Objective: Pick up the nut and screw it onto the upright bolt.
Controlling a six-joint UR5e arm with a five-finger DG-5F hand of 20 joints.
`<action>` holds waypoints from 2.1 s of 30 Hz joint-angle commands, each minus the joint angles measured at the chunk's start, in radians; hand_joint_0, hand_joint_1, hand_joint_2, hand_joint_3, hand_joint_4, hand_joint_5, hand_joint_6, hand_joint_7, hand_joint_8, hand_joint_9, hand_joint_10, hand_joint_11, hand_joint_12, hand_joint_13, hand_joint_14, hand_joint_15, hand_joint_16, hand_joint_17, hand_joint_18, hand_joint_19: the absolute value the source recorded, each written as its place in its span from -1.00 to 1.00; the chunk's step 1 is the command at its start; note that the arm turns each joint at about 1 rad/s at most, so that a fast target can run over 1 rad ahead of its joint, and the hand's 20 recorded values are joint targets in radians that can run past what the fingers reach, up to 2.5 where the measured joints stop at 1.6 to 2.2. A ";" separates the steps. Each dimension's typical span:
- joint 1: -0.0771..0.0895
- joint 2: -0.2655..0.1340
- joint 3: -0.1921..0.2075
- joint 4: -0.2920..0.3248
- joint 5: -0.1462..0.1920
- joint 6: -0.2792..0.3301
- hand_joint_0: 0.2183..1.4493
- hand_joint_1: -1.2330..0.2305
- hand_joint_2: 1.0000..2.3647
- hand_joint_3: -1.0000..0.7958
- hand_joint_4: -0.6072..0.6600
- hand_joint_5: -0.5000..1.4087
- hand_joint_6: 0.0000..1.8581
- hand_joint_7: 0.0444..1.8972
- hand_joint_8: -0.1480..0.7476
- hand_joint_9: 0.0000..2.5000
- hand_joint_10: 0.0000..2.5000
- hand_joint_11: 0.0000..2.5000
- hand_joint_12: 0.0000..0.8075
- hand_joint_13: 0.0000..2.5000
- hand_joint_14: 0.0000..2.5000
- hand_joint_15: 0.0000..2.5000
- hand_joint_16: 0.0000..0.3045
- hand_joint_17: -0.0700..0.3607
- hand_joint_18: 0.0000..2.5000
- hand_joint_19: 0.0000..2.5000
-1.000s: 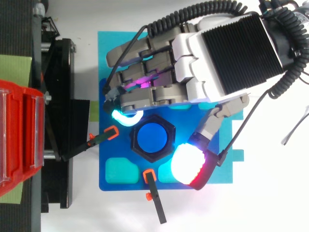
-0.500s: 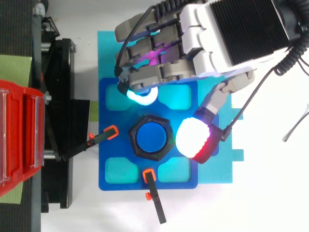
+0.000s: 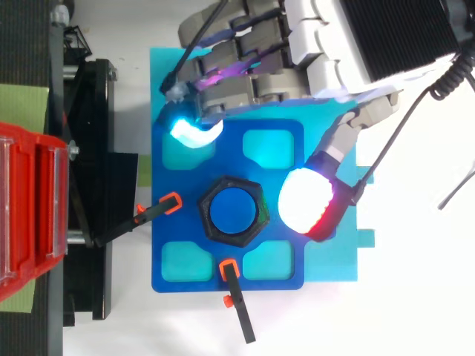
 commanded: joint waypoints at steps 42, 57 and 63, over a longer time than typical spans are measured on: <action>0.090 0.000 -0.006 -0.054 0.079 0.007 -0.57 0.61 -1.00 -0.44 0.35 -0.53 -0.46 0.10 -0.16 -0.53 -1.00 -1.00 -0.32 -0.66 -1.00 -1.00 -0.81 -0.37 -0.93 -1.00; 0.087 0.000 -0.015 -0.063 0.079 0.009 -0.56 0.58 -1.00 -0.44 0.34 -0.54 -0.46 0.24 -0.13 -0.47 -1.00 -1.00 -0.34 -0.59 -1.00 -1.00 -0.81 -0.37 -0.84 -1.00; 0.084 0.000 -0.015 -0.088 0.077 0.006 -0.55 0.57 -1.00 -0.44 0.34 -0.54 -0.46 0.27 -0.12 -0.44 -1.00 -1.00 -0.35 -0.56 -1.00 -1.00 -0.81 -0.38 -0.80 -1.00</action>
